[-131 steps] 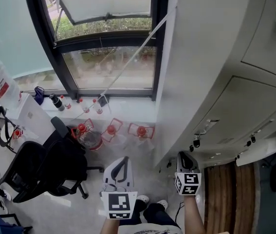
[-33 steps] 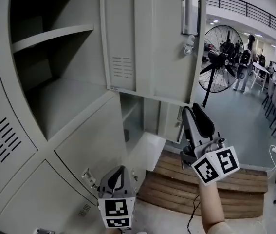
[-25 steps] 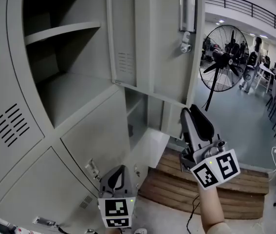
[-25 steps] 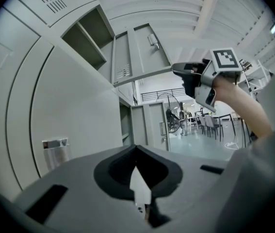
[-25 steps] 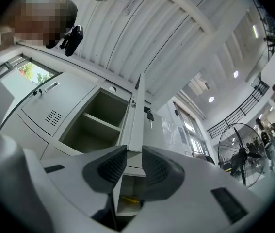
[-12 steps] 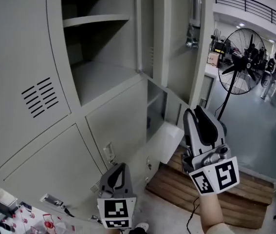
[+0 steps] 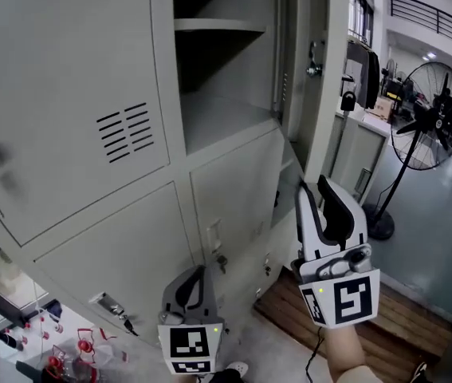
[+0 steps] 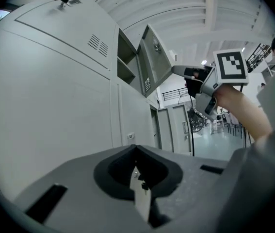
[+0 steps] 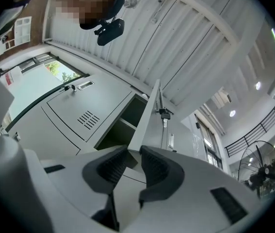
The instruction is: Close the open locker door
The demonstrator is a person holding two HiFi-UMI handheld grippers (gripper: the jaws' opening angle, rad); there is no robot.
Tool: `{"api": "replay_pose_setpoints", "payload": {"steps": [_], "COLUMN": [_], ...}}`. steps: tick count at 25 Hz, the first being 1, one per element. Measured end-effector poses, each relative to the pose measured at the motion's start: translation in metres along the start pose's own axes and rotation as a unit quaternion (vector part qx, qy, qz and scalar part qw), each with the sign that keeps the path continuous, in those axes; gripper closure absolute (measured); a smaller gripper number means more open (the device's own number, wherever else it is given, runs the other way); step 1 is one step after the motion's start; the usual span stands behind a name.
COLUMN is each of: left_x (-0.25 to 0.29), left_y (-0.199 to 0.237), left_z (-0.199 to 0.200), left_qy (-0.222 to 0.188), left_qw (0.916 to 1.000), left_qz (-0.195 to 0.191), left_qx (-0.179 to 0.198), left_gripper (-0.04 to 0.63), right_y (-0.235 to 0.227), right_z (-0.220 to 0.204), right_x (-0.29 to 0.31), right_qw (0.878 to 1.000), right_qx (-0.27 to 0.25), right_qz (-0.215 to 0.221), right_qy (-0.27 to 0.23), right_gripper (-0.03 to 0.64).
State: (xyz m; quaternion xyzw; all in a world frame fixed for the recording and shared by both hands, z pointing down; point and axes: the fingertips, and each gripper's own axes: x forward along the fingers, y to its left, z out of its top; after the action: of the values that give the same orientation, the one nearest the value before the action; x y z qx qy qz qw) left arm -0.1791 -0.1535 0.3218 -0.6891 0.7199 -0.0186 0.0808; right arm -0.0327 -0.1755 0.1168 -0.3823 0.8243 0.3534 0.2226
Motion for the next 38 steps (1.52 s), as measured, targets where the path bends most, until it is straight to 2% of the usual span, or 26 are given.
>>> {"api": "replay_pose_setpoints", "payload": {"steps": [18, 33, 38], "left_x": [-0.049, -0.057, -0.057], "left_y": [0.063, 0.082, 0.081], "left_z": [-0.011, -0.011, -0.009], "left_qy": [0.008, 0.0, 0.001], "left_qw": [0.9961, 0.9957, 0.9957], "left_qz": [0.088, 0.092, 0.091], "left_qx": [-0.008, -0.003, -0.016], "left_gripper": [0.594, 0.594, 0.594], "right_y": [0.079, 0.119, 0.123], "right_z": [-0.005, -0.022, -0.025], "right_x": [0.054, 0.099, 0.106], "right_qw": [0.997, 0.994, 0.992], "right_qx": [0.021, 0.023, 0.035], "right_qz": [0.068, 0.111, 0.119], "right_qy": [-0.006, 0.007, 0.009], "right_gripper": [0.538, 0.549, 0.549]}}
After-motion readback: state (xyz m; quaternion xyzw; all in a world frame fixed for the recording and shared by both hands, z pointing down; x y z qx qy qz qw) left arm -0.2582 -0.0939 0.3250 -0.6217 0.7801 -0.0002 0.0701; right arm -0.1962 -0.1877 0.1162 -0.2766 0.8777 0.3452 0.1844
